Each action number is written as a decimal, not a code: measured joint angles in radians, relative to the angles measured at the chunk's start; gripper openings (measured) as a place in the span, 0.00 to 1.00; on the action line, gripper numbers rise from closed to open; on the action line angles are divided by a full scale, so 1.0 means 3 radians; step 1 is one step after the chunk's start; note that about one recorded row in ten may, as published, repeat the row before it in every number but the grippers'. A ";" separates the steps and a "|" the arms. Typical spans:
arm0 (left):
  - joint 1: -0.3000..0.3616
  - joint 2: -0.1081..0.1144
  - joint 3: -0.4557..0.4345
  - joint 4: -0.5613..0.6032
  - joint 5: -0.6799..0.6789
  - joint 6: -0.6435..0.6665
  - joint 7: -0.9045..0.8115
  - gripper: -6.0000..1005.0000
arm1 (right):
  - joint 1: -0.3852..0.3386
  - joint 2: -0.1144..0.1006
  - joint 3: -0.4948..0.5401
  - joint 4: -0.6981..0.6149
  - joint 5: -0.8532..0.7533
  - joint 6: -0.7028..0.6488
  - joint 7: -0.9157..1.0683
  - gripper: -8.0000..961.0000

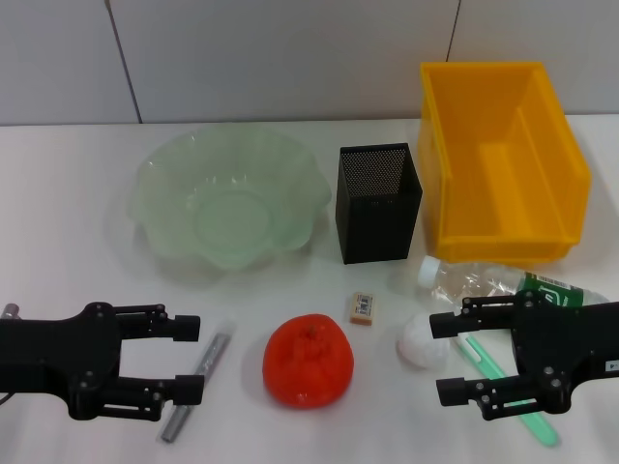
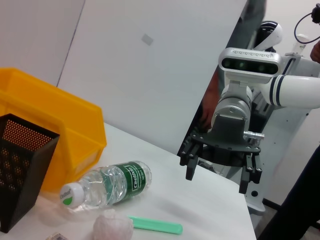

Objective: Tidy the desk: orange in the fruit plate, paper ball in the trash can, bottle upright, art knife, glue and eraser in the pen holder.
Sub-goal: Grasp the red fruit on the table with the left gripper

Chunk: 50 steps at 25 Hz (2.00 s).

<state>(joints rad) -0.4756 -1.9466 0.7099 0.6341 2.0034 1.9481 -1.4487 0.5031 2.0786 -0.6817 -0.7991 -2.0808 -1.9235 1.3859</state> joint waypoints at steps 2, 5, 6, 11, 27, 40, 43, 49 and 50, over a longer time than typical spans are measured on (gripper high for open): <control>0.0000 0.0000 -0.0002 0.0000 0.0000 -0.0011 -0.0004 0.79 | 0.0002 0.0000 0.0003 0.0000 0.0000 0.0000 -0.0001 0.77; 0.0000 0.0000 -0.0004 -0.0001 0.0000 -0.0022 -0.0007 0.79 | 0.0004 0.0000 0.0007 0.0000 0.0000 0.0000 -0.0009 0.77; 0.0000 0.0000 -0.0004 -0.0002 0.0000 -0.0031 -0.0009 0.79 | 0.0011 0.0000 0.0007 0.0000 0.0003 0.0000 -0.0014 0.77; 0.0000 -0.0002 -0.0004 -0.0002 -0.0001 -0.0031 -0.0010 0.79 | 0.0023 0.0000 0.0008 0.0000 0.0003 0.0000 -0.0015 0.77; 0.0009 -0.0029 -0.0004 0.0004 -0.0003 -0.0053 0.0011 0.79 | -0.0237 -0.0037 0.0030 -0.0363 -0.0012 -0.0029 0.0210 0.77; -0.0246 -0.0417 0.0223 -0.0240 0.0183 -0.1155 0.0319 0.79 | -0.0456 -0.0081 0.0064 -0.1125 -0.0168 -0.0403 0.0714 0.77; -0.0283 -0.0420 0.0216 -0.0381 0.0130 -0.1222 0.0438 0.79 | -0.0463 -0.0073 0.0064 -0.1219 -0.0232 -0.0425 0.0797 0.77; -0.0317 -0.0431 0.0238 -0.0761 -0.0100 -0.1608 0.0747 0.79 | -0.0465 -0.0066 0.0064 -0.1224 -0.0238 -0.0431 0.0828 0.77; -0.0317 -0.0431 0.0238 -0.0761 -0.0100 -0.1608 0.0747 0.79 | -0.0465 -0.0063 0.0063 -0.1226 -0.0238 -0.0432 0.0829 0.77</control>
<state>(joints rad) -0.5706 -2.0759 0.7814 0.4058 1.9735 1.4657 -1.2247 0.3636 2.0597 -0.6627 -1.1668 -2.1522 -2.0531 1.6344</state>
